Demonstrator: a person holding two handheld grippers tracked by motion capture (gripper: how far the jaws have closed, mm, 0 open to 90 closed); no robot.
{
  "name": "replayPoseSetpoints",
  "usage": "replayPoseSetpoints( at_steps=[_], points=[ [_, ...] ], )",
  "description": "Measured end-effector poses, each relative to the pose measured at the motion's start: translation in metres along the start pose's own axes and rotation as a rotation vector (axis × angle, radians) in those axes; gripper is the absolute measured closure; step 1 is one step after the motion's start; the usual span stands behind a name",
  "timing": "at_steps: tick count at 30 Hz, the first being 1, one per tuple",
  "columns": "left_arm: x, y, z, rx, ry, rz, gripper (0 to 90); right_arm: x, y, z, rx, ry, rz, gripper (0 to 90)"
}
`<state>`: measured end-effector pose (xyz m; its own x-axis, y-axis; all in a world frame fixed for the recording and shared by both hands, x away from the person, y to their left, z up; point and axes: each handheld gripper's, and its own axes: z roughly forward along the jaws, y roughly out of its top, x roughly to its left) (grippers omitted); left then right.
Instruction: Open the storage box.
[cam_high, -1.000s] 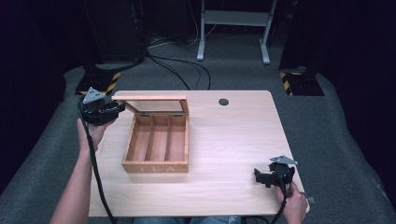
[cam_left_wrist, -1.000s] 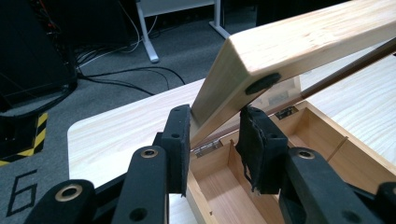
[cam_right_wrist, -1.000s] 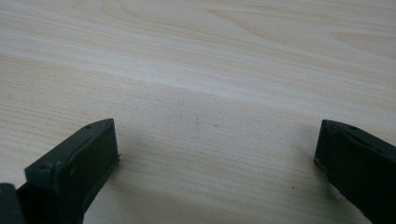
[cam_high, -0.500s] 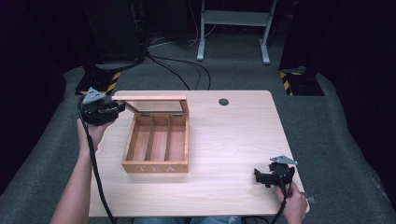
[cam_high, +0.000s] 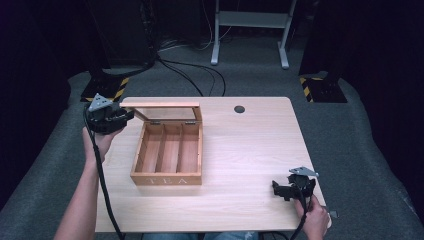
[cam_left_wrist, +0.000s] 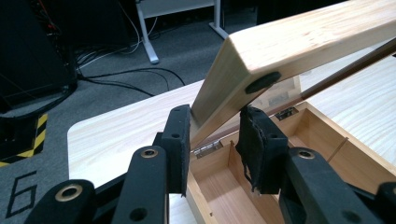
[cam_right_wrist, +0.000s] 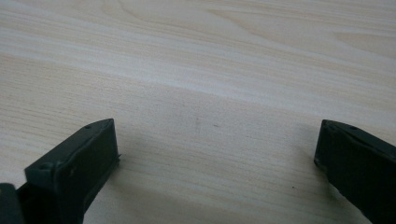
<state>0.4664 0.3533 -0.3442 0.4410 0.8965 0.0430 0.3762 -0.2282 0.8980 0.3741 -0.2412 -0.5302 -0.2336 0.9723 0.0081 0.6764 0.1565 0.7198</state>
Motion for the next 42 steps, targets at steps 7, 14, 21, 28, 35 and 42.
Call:
replayPoseSetpoints(
  at_steps=[7,14,21,28,35,42],
  points=[
    [0.0000,0.0000,0.0001,-0.001,0.000,-0.001,64.1,0.0000,0.0000,0.0000,0.000,0.000,0.000,0.0],
    [0.0001,0.0002,0.0003,-0.002,0.000,0.000,64.1,0.0000,0.0000,0.0001,-0.002,0.000,0.000,0.0],
    [-0.0001,0.0002,0.0003,-0.001,0.001,0.001,64.1,-0.0001,0.0000,0.0001,-0.001,0.000,0.000,0.0],
    [-0.0006,0.0001,0.0006,-0.006,0.006,0.000,64.0,0.0000,0.0000,0.0001,-0.001,0.001,0.000,0.0],
    [-0.0008,-0.0001,0.0003,-0.004,0.007,0.003,64.0,-0.0001,0.0000,0.0001,-0.001,0.001,0.000,0.0],
    [-0.0027,-0.0034,-0.0019,-0.004,0.008,0.010,64.0,0.0001,0.0000,0.0001,-0.001,-0.001,0.000,0.0]
  ],
)
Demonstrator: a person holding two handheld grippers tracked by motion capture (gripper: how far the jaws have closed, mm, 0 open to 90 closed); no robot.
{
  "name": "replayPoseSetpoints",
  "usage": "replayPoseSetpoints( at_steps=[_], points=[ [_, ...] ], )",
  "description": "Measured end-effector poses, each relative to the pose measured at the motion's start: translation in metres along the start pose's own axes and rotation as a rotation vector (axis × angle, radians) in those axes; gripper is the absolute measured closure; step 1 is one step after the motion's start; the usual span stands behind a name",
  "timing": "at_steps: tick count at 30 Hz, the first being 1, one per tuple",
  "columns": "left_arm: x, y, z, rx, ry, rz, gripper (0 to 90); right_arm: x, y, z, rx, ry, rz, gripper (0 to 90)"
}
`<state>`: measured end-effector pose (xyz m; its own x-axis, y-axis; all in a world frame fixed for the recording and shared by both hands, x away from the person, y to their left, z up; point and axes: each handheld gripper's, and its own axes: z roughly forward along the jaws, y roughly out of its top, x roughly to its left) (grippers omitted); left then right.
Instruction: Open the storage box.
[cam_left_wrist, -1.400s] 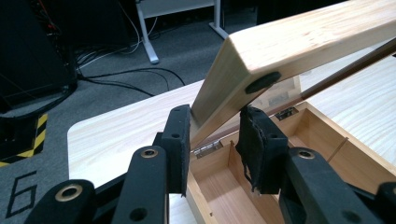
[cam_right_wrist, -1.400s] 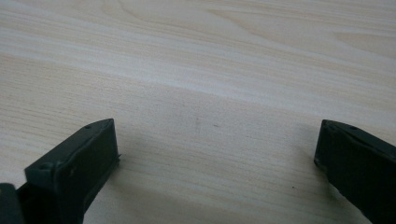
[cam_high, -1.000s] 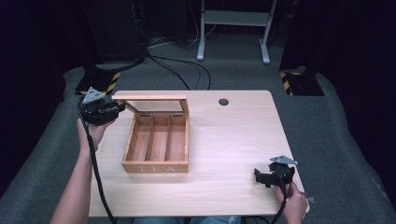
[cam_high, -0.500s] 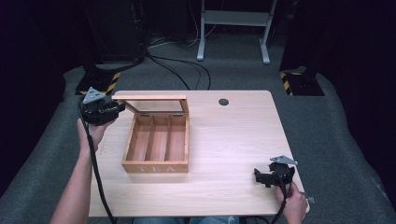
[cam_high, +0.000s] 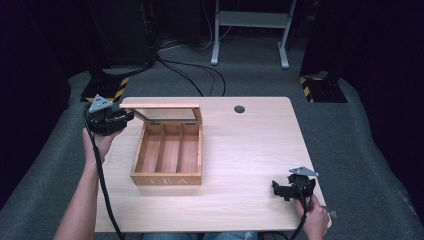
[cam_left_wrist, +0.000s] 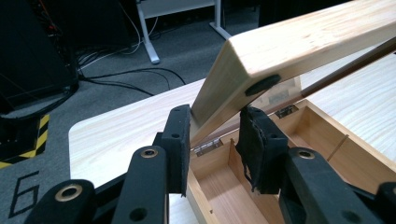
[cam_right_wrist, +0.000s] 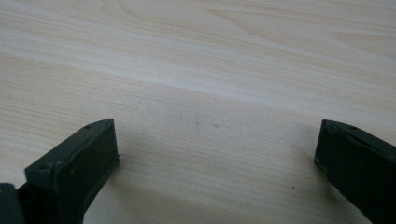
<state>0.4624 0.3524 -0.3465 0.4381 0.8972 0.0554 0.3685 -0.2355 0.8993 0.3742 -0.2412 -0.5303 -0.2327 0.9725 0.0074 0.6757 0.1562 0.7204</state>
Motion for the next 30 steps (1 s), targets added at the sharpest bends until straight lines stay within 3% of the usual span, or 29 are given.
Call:
replayPoseSetpoints(
  at_steps=[14,23,30],
  points=[
    [-0.010,-0.018,-0.009,-0.008,0.010,0.033,63.8,0.000,0.000,0.000,0.001,0.001,0.000,0.0],
    [-0.021,-0.038,-0.017,-0.015,0.028,0.064,63.5,0.000,0.000,0.000,0.001,0.001,0.000,0.0],
    [-0.028,-0.056,-0.021,-0.037,0.033,0.051,62.7,0.000,0.000,0.000,0.000,0.000,0.000,0.0]
  ],
)
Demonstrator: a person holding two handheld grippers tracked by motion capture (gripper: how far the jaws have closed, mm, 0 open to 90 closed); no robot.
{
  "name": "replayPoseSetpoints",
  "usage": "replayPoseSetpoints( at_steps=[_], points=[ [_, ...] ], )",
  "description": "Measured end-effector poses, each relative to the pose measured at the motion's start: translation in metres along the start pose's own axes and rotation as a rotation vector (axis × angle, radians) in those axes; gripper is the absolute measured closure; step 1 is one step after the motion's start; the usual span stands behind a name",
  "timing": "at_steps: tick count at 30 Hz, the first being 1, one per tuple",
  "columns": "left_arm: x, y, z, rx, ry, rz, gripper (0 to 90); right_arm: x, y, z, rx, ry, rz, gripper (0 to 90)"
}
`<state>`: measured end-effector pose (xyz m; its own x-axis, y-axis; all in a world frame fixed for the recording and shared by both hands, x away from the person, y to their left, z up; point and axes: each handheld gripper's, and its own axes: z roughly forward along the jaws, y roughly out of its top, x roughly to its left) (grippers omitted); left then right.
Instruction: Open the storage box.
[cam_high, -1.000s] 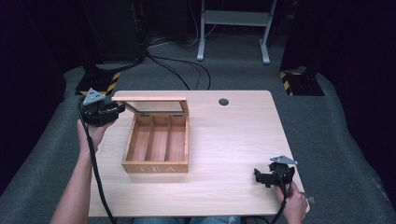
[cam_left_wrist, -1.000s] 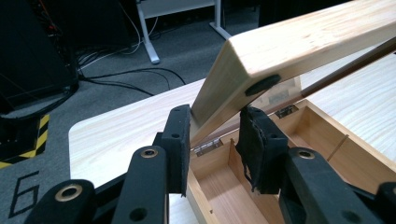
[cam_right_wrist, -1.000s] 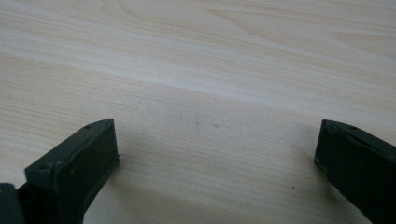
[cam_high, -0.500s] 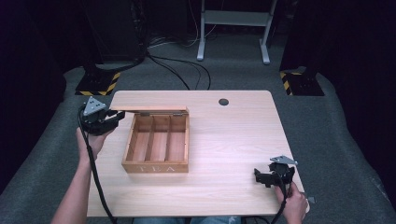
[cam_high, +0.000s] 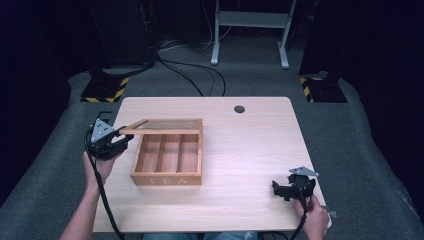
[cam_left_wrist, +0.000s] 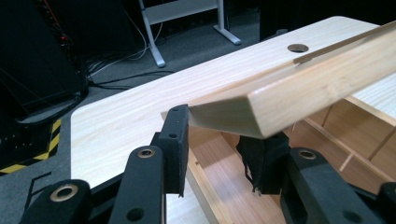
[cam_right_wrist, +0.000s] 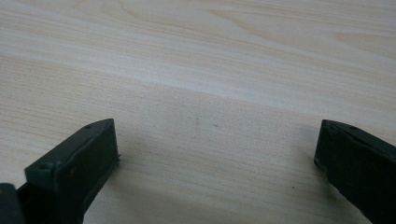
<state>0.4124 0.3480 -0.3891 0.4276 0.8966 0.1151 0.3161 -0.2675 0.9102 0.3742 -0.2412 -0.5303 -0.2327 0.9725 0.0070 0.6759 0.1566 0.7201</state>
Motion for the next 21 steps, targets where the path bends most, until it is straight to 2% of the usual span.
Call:
replayPoseSetpoints(
  at_steps=[1,3,7,12,15,21],
  points=[
    [-0.003,-0.007,-0.001,-0.007,0.005,-0.002,62.5,0.000,0.000,0.000,0.000,0.001,0.000,0.0],
    [-0.004,-0.010,-0.001,-0.009,0.006,0.000,62.1,0.000,0.000,0.000,-0.001,0.002,0.001,0.0],
    [-0.009,-0.025,-0.004,0.014,-0.004,0.015,61.1,0.000,0.000,0.000,0.001,0.001,0.000,0.0],
    [-0.011,-0.037,-0.004,0.014,-0.011,0.006,60.2,0.000,0.000,0.000,0.000,0.001,0.000,0.0],
    [-0.014,-0.048,-0.003,0.000,-0.015,-0.026,60.2,0.000,0.000,0.000,0.000,0.000,0.000,0.0],
    [-0.017,-0.061,-0.002,0.006,-0.025,-0.049,60.0,0.000,0.000,0.000,-0.001,0.002,0.000,0.0]
  ],
)
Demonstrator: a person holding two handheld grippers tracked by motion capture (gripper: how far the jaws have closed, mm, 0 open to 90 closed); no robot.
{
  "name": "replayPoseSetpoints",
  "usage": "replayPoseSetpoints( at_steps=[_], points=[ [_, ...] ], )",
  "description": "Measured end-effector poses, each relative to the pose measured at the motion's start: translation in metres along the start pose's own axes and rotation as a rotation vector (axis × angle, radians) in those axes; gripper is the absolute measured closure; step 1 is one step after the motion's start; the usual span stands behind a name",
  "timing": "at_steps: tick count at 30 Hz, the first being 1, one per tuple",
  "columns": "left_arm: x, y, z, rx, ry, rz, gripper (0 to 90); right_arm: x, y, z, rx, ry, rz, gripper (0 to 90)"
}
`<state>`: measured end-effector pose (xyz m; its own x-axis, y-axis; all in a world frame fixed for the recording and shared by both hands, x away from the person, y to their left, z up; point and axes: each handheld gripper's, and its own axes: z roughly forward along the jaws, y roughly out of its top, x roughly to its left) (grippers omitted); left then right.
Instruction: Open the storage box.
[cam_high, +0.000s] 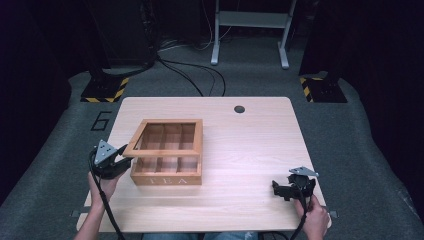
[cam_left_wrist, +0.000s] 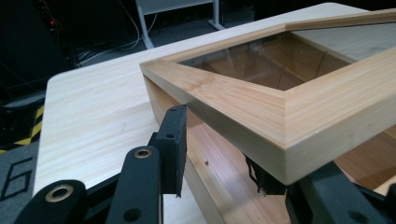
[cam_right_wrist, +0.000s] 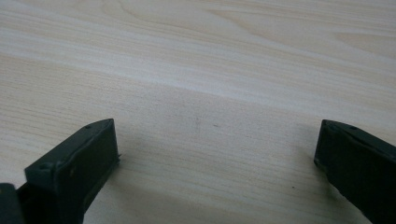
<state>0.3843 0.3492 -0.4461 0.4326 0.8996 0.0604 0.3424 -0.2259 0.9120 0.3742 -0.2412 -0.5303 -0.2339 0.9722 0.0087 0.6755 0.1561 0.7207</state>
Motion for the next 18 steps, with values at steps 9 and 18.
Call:
replayPoseSetpoints(
  at_steps=[9,18],
  points=[
    [-0.004,-0.020,0.004,0.002,-0.015,-0.044,58.2,0.000,0.000,0.000,0.000,0.000,0.000,0.0],
    [-0.006,-0.040,0.006,0.047,-0.063,-0.091,50.9,0.000,0.000,0.000,0.000,0.000,0.000,0.0]
  ],
)
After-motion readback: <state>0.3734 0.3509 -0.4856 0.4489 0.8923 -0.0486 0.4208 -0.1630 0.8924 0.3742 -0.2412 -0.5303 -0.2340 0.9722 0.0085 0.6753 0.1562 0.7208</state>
